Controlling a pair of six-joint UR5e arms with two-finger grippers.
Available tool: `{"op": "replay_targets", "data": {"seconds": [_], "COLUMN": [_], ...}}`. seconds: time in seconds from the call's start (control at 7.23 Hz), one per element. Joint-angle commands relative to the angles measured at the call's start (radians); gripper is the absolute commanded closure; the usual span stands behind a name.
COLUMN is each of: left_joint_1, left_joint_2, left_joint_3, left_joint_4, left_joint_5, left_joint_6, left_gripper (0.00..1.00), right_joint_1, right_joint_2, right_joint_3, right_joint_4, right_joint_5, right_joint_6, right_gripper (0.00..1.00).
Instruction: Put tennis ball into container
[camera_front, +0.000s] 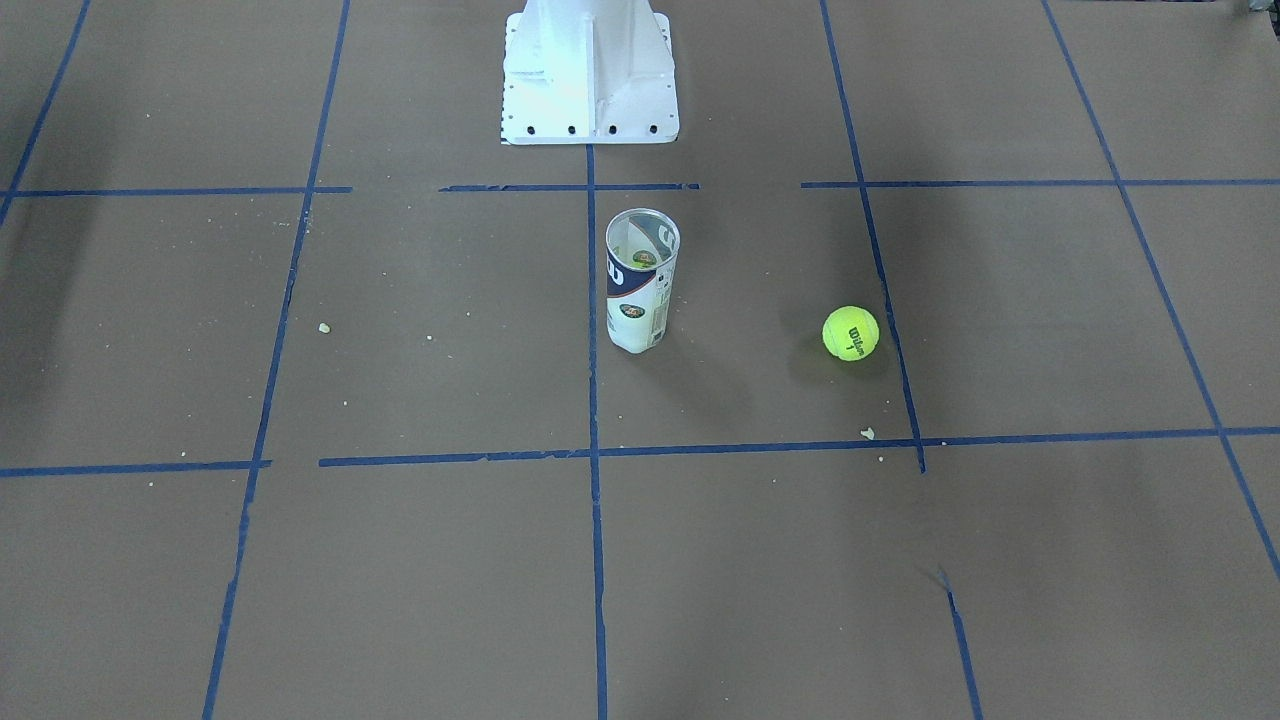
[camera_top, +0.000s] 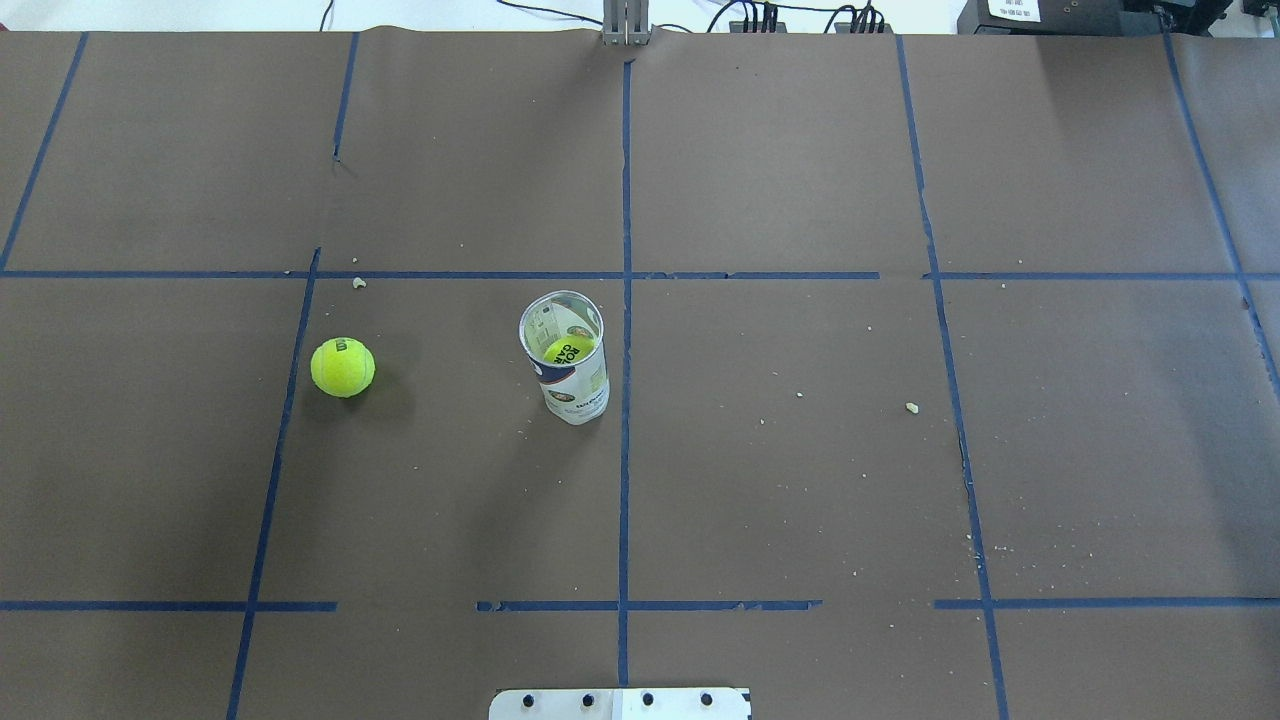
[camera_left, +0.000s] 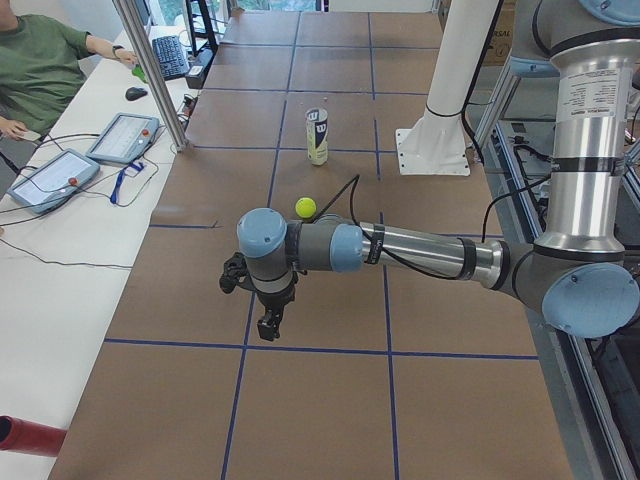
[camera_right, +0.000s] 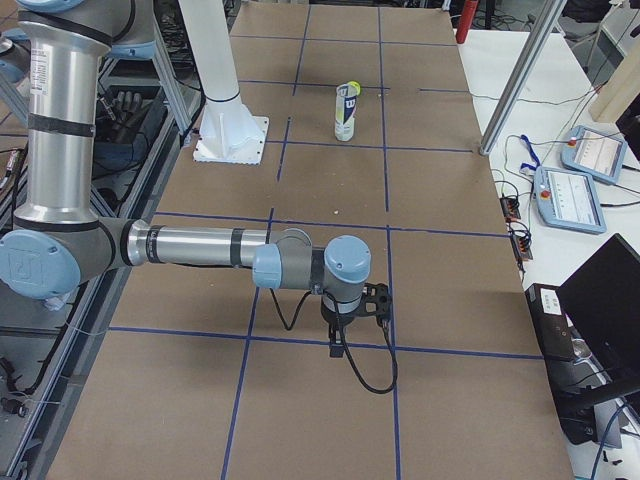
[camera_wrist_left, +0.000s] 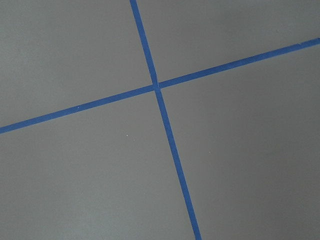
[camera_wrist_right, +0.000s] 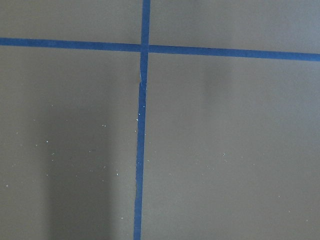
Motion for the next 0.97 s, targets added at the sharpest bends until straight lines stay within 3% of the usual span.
{"op": "replay_targets", "data": {"seconds": [0.0, 0.41, 0.55, 0.83], "left_joint_1": [0.001, 0.002, 0.002, 0.001], "left_joint_2": [0.002, -0.022, -0.091, -0.119], "left_joint_3": [-0.006, -0.003, 0.034, 0.039], "left_joint_4": [-0.001, -0.010, -0.027, -0.076], "left_joint_5": [-0.002, 0.009, 0.011, 0.011], "left_joint_6": [0.000, -0.011, -0.009, -0.005], "left_gripper": [0.00, 0.00, 0.00, 0.00], "right_joint_1": [0.000, 0.000, 0.000, 0.000], "right_joint_2": [0.000, 0.000, 0.001, 0.002], "right_joint_3": [0.000, 0.000, 0.000, 0.000], "right_joint_4": [0.000, 0.000, 0.000, 0.000], "right_joint_5": [0.000, 0.000, 0.000, 0.000], "right_joint_6": [0.000, 0.000, 0.000, 0.000], "right_gripper": [0.00, 0.00, 0.00, 0.00]}}
